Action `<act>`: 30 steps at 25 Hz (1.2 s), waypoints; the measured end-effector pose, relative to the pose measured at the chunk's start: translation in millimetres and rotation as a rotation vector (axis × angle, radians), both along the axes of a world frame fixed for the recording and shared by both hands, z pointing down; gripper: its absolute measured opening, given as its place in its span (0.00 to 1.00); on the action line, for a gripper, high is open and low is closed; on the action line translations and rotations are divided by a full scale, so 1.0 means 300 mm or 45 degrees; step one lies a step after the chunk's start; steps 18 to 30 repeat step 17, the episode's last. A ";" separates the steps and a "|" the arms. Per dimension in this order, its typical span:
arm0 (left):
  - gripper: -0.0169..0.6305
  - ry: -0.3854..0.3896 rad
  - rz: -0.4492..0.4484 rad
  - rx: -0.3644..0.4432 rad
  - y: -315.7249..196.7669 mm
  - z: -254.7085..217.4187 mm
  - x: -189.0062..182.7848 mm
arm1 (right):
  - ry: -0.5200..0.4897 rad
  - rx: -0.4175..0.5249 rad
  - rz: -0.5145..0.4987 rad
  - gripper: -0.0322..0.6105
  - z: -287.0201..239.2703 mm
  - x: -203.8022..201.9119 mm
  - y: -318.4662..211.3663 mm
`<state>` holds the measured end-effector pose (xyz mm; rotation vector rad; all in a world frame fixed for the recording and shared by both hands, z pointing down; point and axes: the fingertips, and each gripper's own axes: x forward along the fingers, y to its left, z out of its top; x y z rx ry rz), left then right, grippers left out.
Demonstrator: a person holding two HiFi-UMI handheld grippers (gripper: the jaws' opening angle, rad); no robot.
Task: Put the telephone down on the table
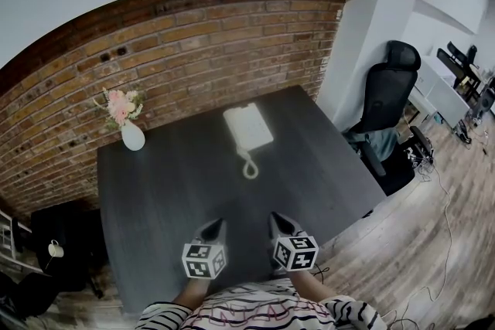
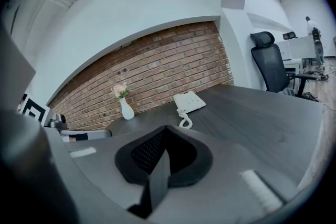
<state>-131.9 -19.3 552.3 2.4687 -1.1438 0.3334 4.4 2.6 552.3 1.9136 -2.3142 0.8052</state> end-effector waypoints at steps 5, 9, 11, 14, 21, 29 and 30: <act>0.03 0.003 -0.004 -0.008 0.024 -0.001 -0.003 | -0.015 0.000 0.014 0.05 -0.005 0.009 0.020; 0.03 0.007 -0.016 -0.013 0.041 -0.004 -0.004 | -0.015 -0.003 0.011 0.05 -0.007 0.012 0.036; 0.03 0.009 -0.023 -0.016 0.043 -0.007 -0.006 | -0.019 -0.005 0.008 0.05 -0.009 0.012 0.036; 0.03 0.018 -0.038 -0.022 0.048 -0.006 -0.011 | -0.029 -0.004 0.004 0.05 -0.009 0.013 0.038; 0.03 0.024 -0.053 -0.027 0.052 -0.001 -0.013 | -0.046 0.001 0.005 0.05 -0.008 0.018 0.041; 0.03 0.024 -0.053 -0.027 0.052 -0.001 -0.013 | -0.046 0.001 0.005 0.05 -0.008 0.018 0.041; 0.03 0.024 -0.053 -0.027 0.052 -0.001 -0.013 | -0.046 0.001 0.005 0.05 -0.008 0.018 0.041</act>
